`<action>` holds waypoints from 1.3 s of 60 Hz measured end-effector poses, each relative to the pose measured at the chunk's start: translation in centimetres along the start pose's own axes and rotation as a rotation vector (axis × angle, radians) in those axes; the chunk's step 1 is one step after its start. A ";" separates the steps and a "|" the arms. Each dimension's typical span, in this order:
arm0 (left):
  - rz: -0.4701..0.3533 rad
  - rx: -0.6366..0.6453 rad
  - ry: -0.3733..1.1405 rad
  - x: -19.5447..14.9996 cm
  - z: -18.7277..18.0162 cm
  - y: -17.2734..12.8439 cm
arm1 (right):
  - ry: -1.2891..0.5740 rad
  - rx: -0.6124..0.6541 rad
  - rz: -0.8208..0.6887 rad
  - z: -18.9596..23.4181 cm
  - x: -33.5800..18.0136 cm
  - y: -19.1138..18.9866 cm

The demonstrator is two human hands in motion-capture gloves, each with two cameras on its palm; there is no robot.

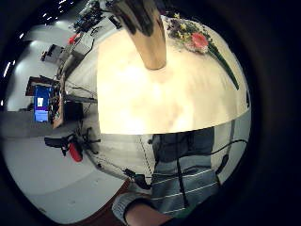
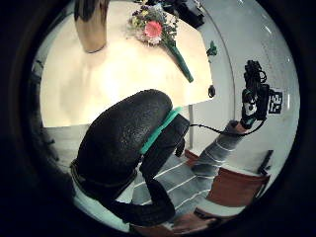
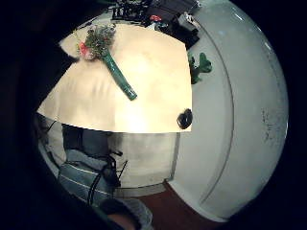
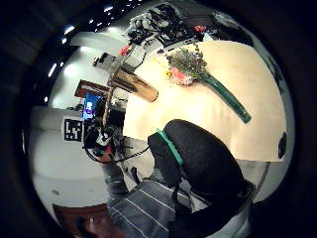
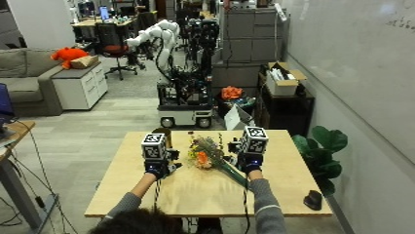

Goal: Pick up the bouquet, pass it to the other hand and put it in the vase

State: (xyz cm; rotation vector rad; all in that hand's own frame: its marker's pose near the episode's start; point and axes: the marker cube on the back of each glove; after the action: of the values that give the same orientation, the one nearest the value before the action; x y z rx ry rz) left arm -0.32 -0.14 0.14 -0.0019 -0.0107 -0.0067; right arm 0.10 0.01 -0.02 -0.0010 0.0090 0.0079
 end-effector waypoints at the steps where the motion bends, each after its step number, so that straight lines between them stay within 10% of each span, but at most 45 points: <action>1: -0.001 0.001 0.000 0.0 0.0 0.0 | 0.002 -0.002 0.001 0.0 0.0 0.0; 22: -0.009 0.005 -0.006 0.3 -0.5 0.3 | 0.010 0.046 -0.063 -2.9 -1.9 3.1; 71: 0.051 -0.055 0.060 0.6 3.6 1.1 | 0.043 -0.008 0.124 -0.1 2.2 -4.5; 78: 0.075 -0.062 0.053 1.1 3.9 1.1 | -0.025 -0.008 0.136 -2.7 1.6 0.2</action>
State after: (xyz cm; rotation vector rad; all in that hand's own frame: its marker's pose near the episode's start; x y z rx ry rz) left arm 0.70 0.97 4.03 -0.0637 0.0431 0.0674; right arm 1.65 0.24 -2.69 -0.0083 -0.0158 0.1440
